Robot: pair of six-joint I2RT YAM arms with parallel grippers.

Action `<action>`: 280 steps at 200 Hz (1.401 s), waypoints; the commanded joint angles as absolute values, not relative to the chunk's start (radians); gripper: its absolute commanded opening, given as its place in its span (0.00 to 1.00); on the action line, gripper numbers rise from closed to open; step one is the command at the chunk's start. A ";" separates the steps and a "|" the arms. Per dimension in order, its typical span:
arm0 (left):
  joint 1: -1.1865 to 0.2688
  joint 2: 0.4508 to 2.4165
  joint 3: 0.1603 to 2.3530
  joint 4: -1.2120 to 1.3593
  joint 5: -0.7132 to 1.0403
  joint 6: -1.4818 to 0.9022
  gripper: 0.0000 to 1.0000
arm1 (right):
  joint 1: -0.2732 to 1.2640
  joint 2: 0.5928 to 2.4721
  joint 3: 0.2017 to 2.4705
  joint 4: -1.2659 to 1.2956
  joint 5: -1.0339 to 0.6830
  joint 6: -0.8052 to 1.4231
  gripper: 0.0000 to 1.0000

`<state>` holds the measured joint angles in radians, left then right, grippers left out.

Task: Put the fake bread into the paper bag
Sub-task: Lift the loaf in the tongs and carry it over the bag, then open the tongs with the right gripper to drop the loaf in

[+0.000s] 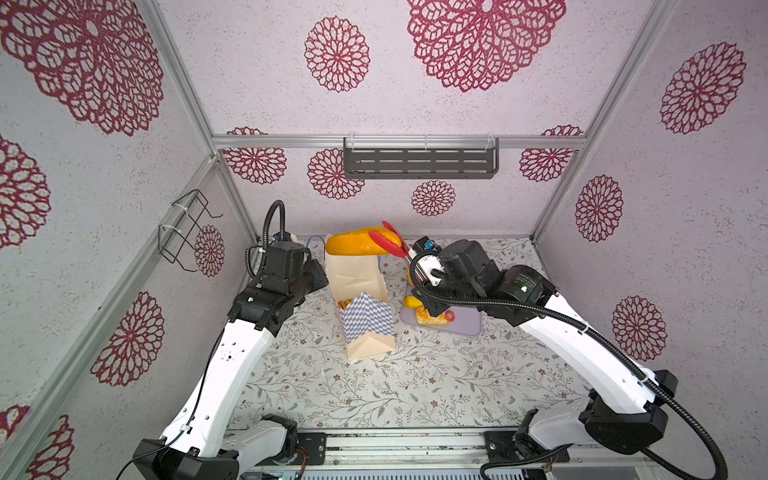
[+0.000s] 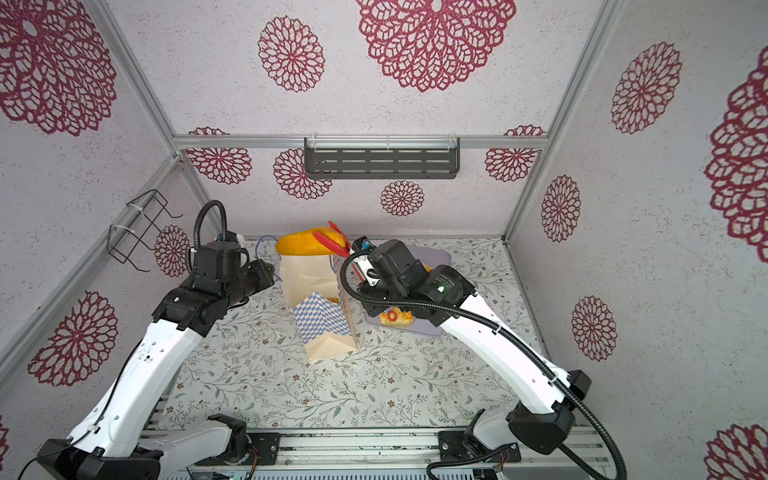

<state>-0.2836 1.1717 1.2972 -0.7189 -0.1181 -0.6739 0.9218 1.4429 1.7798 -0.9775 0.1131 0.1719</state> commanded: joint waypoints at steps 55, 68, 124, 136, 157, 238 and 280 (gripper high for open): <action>-0.287 1.154 1.316 -0.711 -0.125 -0.667 0.13 | 0.999 1.494 1.870 -1.045 0.357 0.127 0.15; -0.287 1.152 1.316 -0.711 -0.125 -0.667 0.12 | 0.999 1.494 1.870 -1.048 0.377 0.126 0.15; -0.285 1.152 1.312 -0.705 -0.122 -0.668 0.09 | 1.012 1.530 1.871 -1.084 0.413 0.111 0.17; -0.284 1.152 1.312 -0.703 -0.122 -0.667 0.09 | 1.016 1.535 1.867 -1.078 0.405 0.109 0.19; -0.284 1.150 1.310 -0.699 -0.117 -0.670 0.09 | 1.016 1.535 1.853 -1.051 0.374 0.111 0.22; -0.284 1.154 1.308 -0.696 -0.107 -0.671 0.11 | 1.017 1.526 1.825 -0.976 0.298 0.117 0.48; -0.285 1.153 1.317 -0.699 -0.108 -0.669 0.15 | 1.017 1.507 1.813 -0.946 0.289 0.112 0.48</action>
